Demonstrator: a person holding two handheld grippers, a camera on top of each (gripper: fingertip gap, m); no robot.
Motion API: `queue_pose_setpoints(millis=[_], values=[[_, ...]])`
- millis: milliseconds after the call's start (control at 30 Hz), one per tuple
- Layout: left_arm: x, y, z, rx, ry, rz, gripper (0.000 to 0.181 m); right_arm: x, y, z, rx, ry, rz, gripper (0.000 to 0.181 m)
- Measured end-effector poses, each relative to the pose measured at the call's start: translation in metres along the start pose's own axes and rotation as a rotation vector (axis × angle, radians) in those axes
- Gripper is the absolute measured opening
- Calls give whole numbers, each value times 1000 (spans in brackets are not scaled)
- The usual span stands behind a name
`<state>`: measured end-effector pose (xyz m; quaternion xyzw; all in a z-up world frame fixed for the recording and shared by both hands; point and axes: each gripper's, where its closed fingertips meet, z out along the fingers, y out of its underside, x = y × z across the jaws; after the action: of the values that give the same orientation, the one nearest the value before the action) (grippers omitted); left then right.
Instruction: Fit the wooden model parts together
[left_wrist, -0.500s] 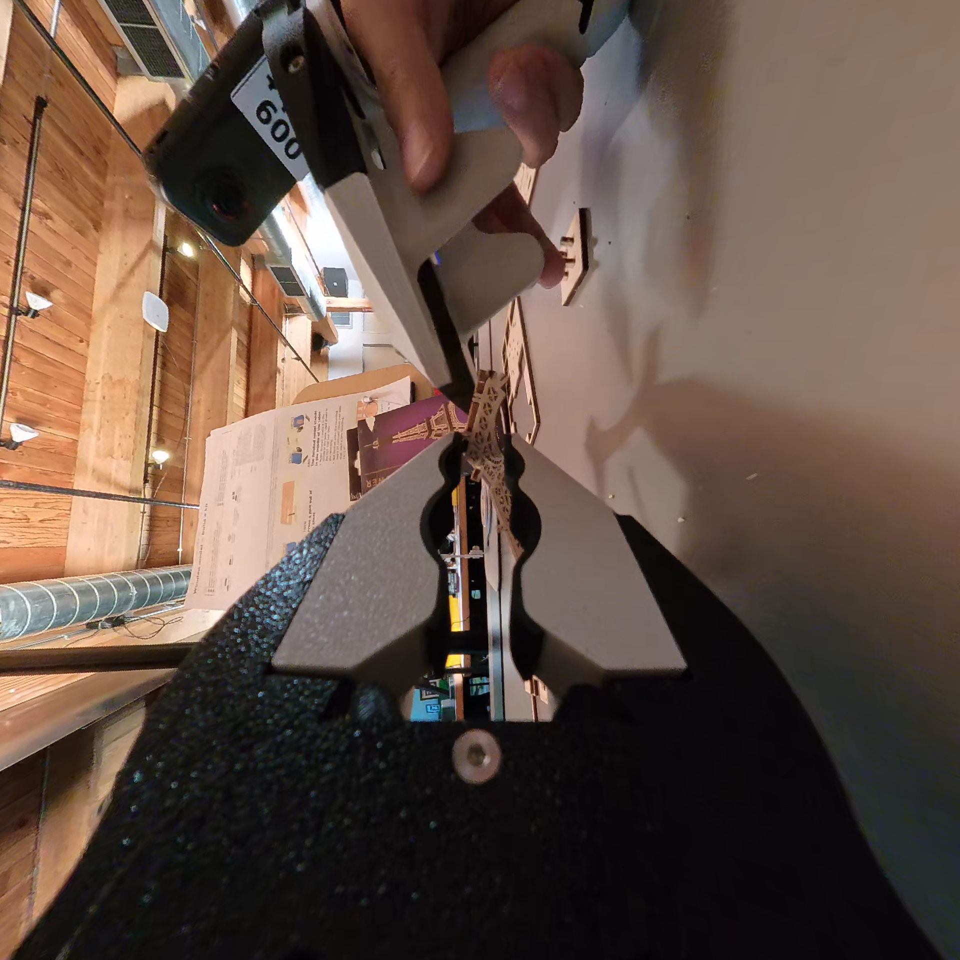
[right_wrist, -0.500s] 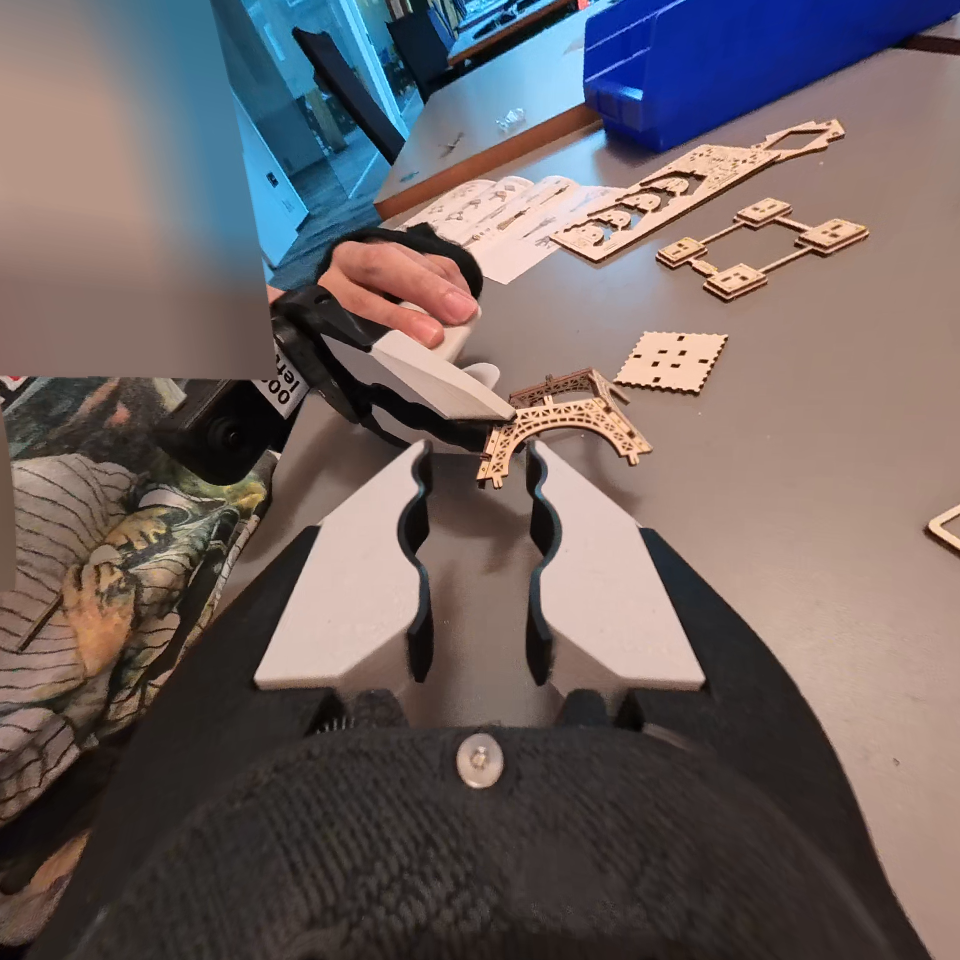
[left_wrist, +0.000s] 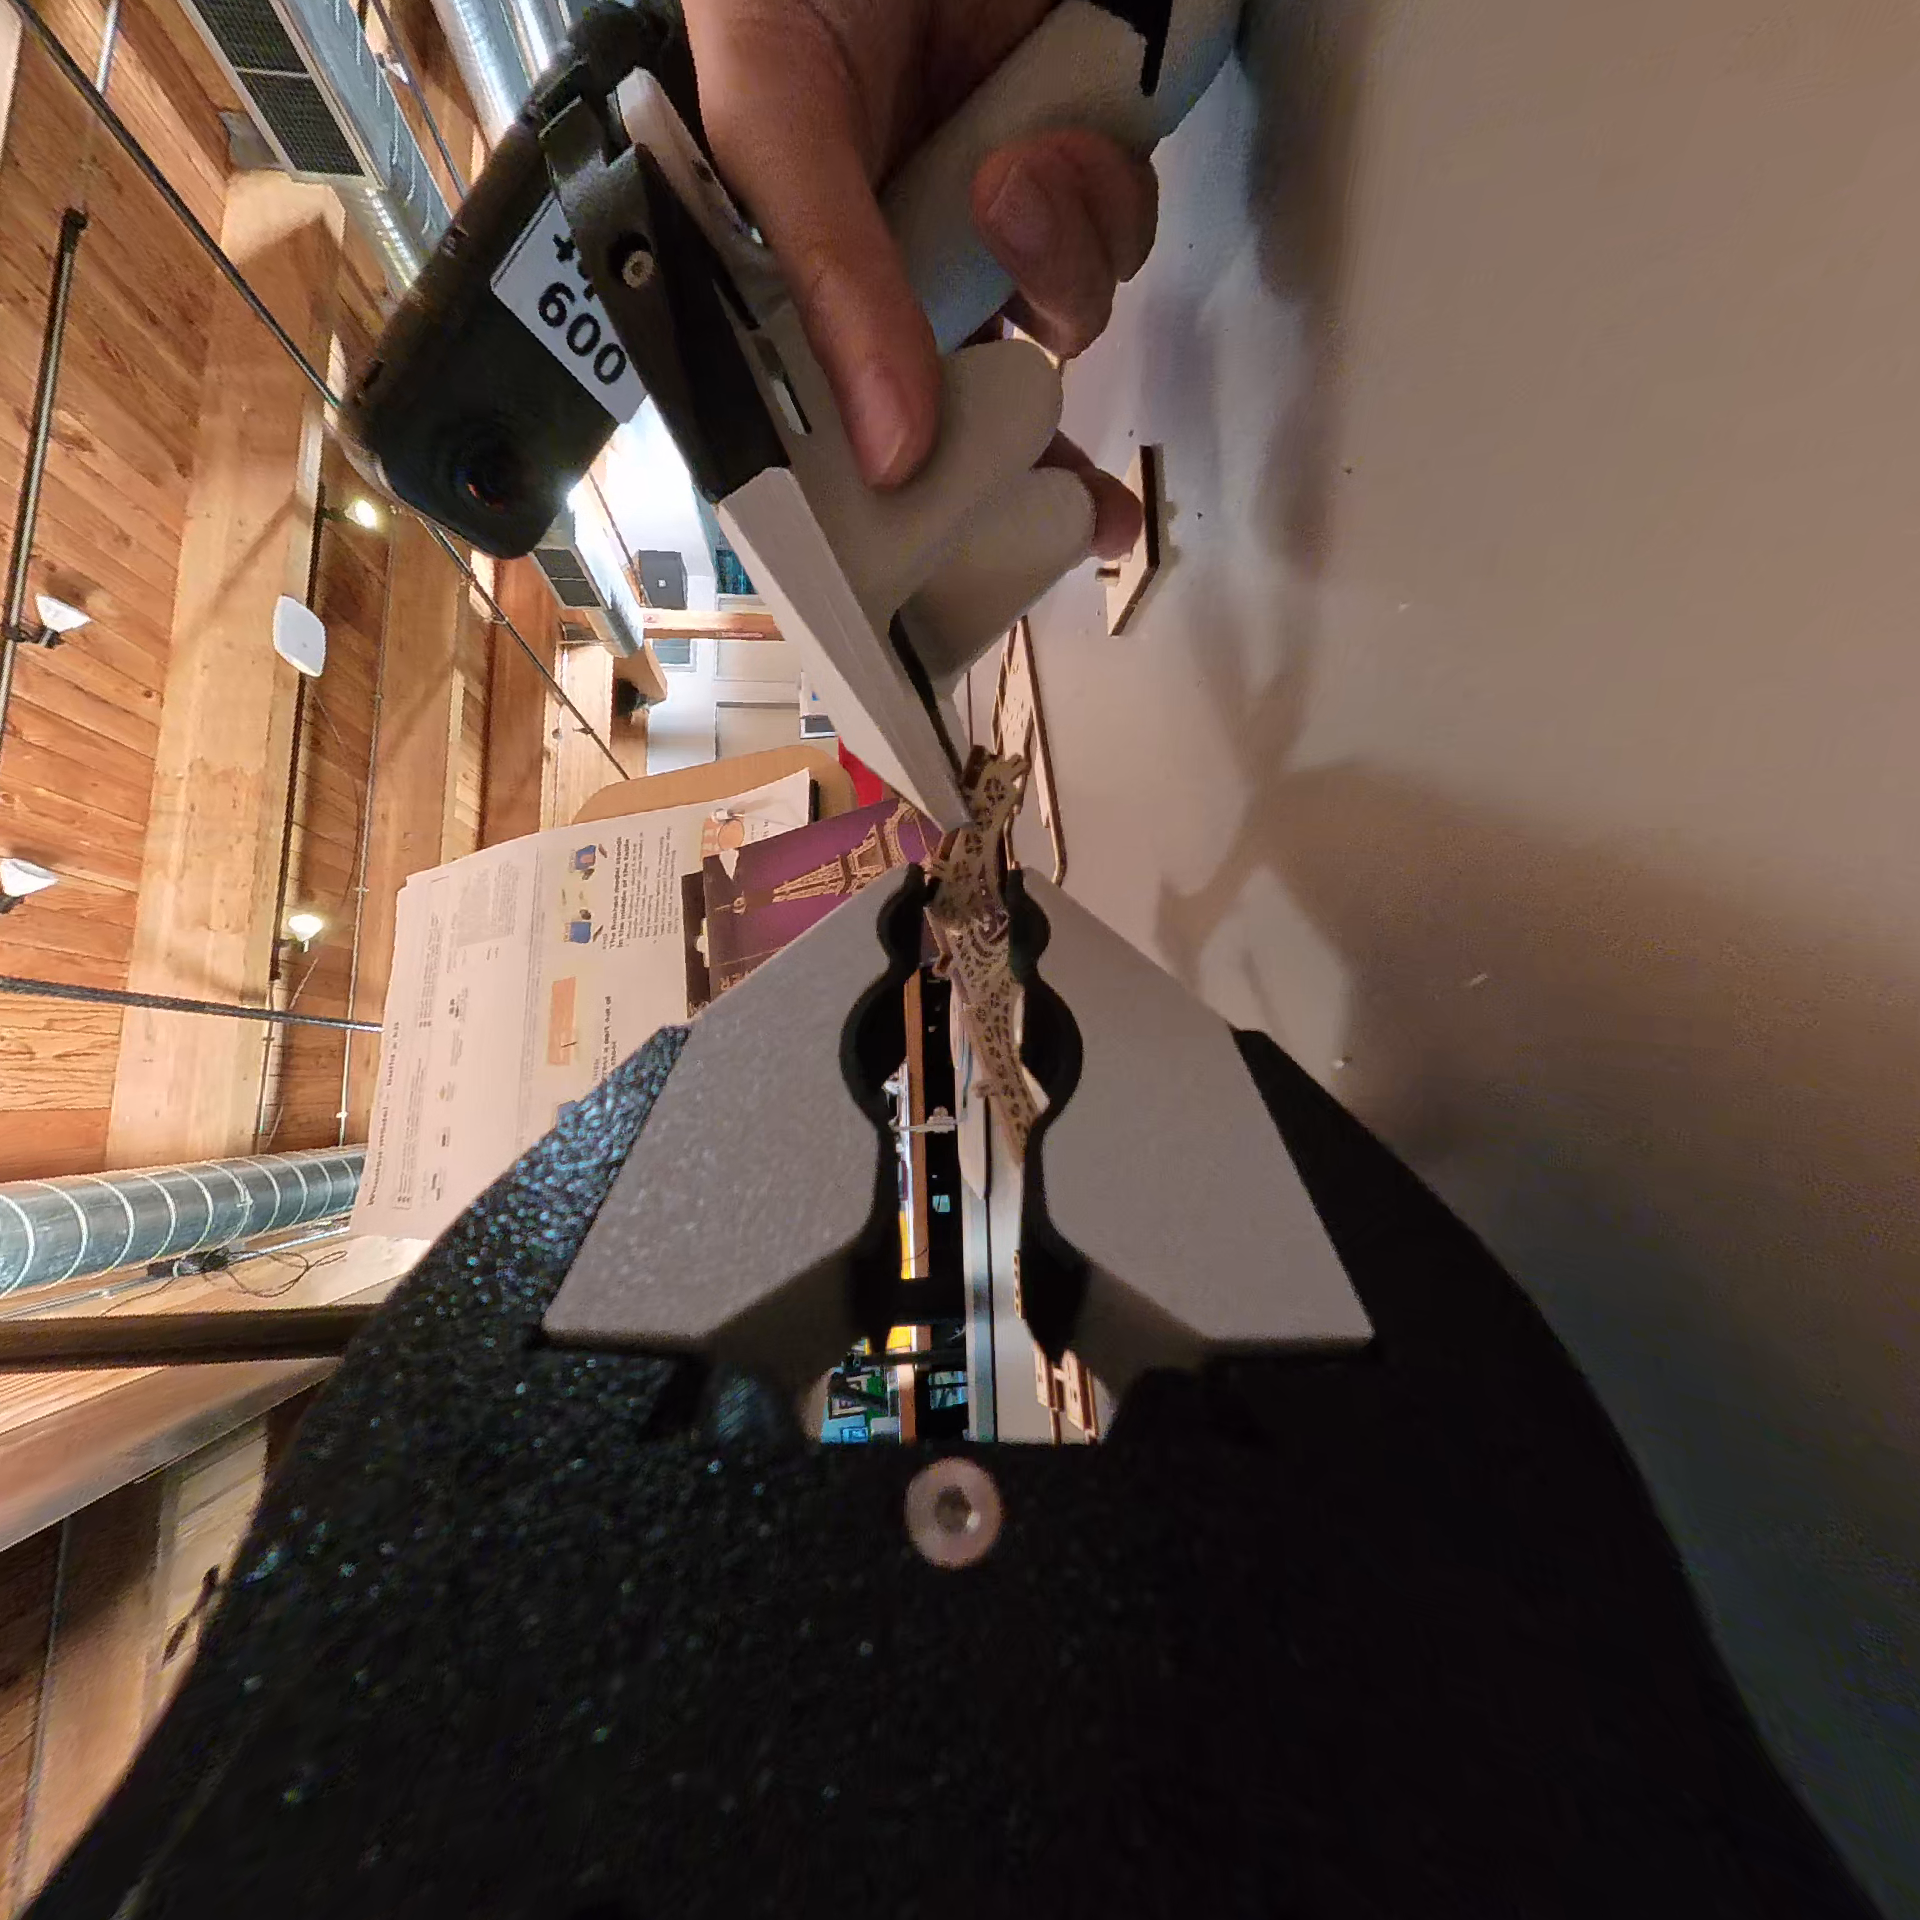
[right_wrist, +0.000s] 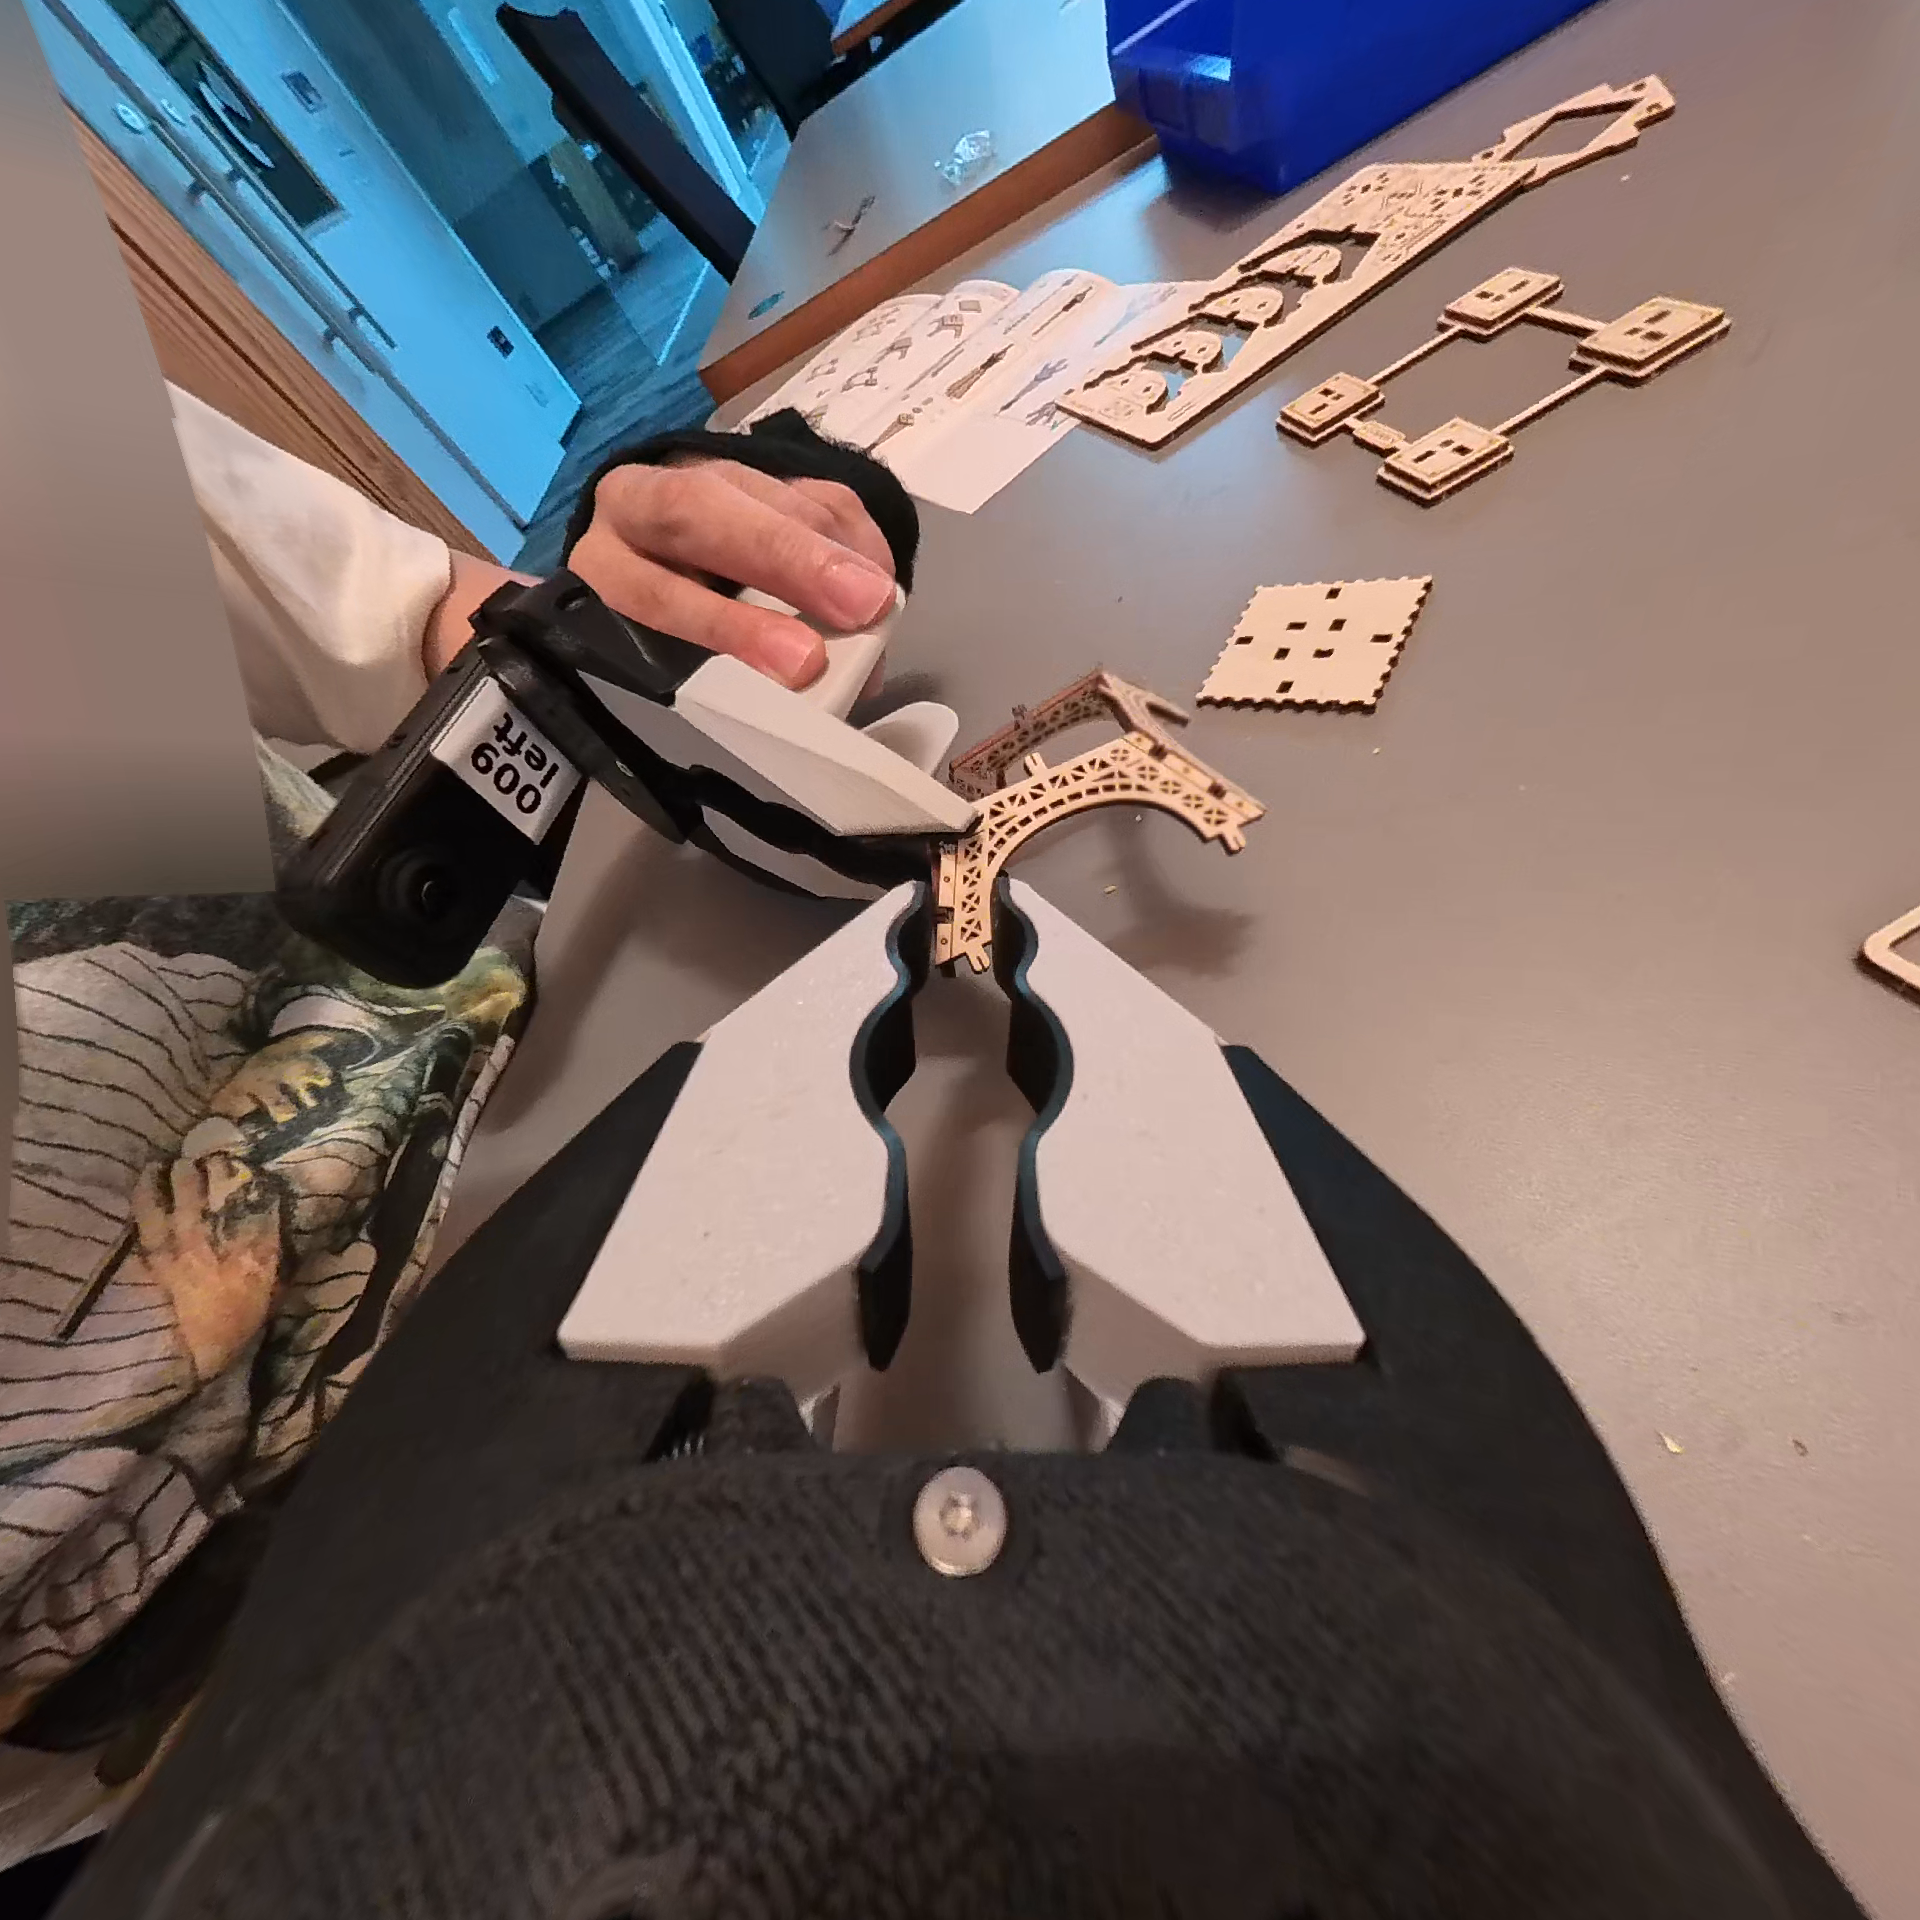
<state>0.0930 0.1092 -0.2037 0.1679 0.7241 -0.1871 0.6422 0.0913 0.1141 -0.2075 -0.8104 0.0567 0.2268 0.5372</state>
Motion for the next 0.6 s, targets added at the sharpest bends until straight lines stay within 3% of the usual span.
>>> queue_pose_setpoints(millis=[200, 467, 600], values=[[0, -1, 2, 4, 3, -6, 13, -3, -4, 2, 27, -10, 4, 23], [3, 2, 3, 0, 21, -39, 13, 6, -1, 7, -2, 28, 44, 12], [-2, 3, 3, -4, -1, -79, 26, 7, -1, 7, -4, 30, 47, 10]])
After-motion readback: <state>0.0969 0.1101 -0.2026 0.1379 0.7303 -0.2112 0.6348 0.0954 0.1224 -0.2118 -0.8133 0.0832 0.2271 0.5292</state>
